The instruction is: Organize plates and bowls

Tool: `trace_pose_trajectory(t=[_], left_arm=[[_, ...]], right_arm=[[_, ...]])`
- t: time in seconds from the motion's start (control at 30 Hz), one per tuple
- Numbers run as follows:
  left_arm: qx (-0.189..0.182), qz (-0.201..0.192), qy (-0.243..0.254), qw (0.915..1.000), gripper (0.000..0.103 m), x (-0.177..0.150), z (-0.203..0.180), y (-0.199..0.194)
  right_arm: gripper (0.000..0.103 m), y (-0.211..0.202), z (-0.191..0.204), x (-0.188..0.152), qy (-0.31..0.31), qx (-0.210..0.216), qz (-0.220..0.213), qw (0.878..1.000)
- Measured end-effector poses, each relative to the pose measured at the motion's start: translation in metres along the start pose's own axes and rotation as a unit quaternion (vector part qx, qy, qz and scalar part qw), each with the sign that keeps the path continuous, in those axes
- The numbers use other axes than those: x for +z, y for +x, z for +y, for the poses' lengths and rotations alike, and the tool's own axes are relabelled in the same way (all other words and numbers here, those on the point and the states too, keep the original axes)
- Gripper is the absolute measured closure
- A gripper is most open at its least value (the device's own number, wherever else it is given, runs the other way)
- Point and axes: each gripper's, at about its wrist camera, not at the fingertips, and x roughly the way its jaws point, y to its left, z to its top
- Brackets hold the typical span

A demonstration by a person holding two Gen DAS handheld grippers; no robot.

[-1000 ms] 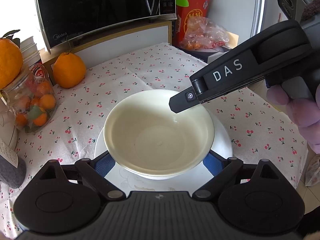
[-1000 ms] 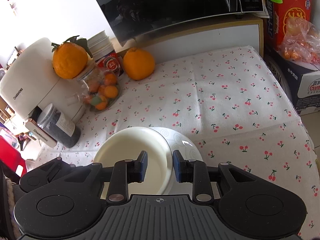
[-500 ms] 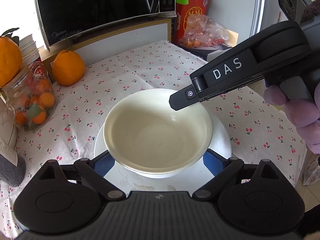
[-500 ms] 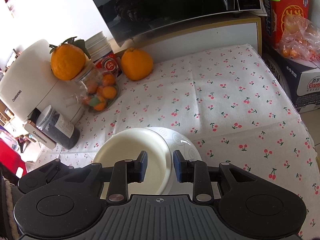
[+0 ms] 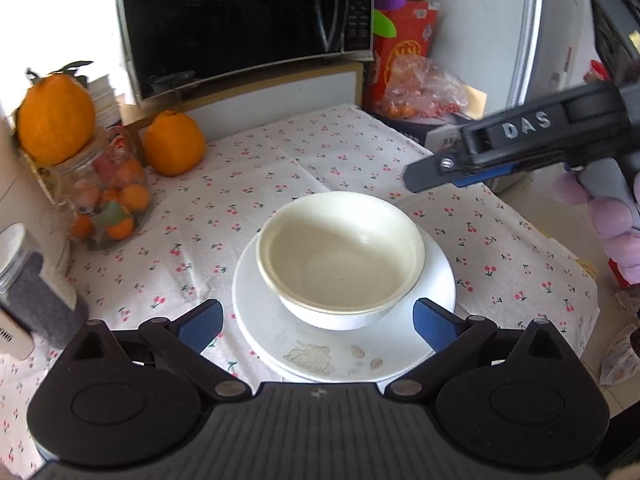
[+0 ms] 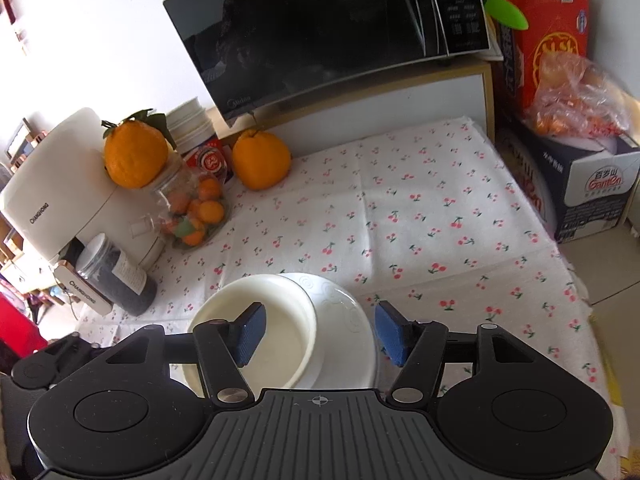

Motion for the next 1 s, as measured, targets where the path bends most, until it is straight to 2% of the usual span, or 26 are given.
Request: trace_pose_trajectory(t=[0.13, 0.27, 0.33, 0.47, 0.6, 0.73, 1.0], left_arm=[[0.045, -0.007, -0.026, 0.9986, 0.0, -0.002, -0.001, -0.016], [0.077, 0.003, -0.053, 0.9956, 0.0, -0.008, -0.005, -0.022], [0.091, 0.009, -0.071, 0.9933, 0.0, -0.013, -0.004, -0.025], [0.104, 0.021, -0.121, 0.9869, 0.0, -0.023, -0.002, -0.03], [0.117, 0.03, -0.153, 0.9808, 0.0, -0.03, -0.006, -0.032], [0.136, 0.048, -0.165, 0.9757, 0.0, -0.035, -0.014, -0.03], [0.154, 0.069, -0.161, 0.9723, 0.0, -0.036, -0.023, -0.026]], right_arm=[[0.035, -0.017, 0.002, -0.008, -0.012, -0.01, -0.008, 1.0], [0.034, -0.032, 0.007, -0.019, -0.047, -0.019, -0.016, 0.999], [0.029, -0.039, 0.009, -0.025, -0.06, -0.023, -0.021, 0.998], [0.027, -0.048, 0.009, -0.039, -0.07, -0.031, -0.014, 0.997], [0.02, -0.051, 0.011, -0.056, -0.087, -0.048, -0.004, 0.995], [0.018, -0.048, 0.012, -0.068, -0.092, -0.068, 0.012, 0.993], [0.016, -0.036, 0.013, -0.077, -0.091, -0.085, 0.042, 0.991]])
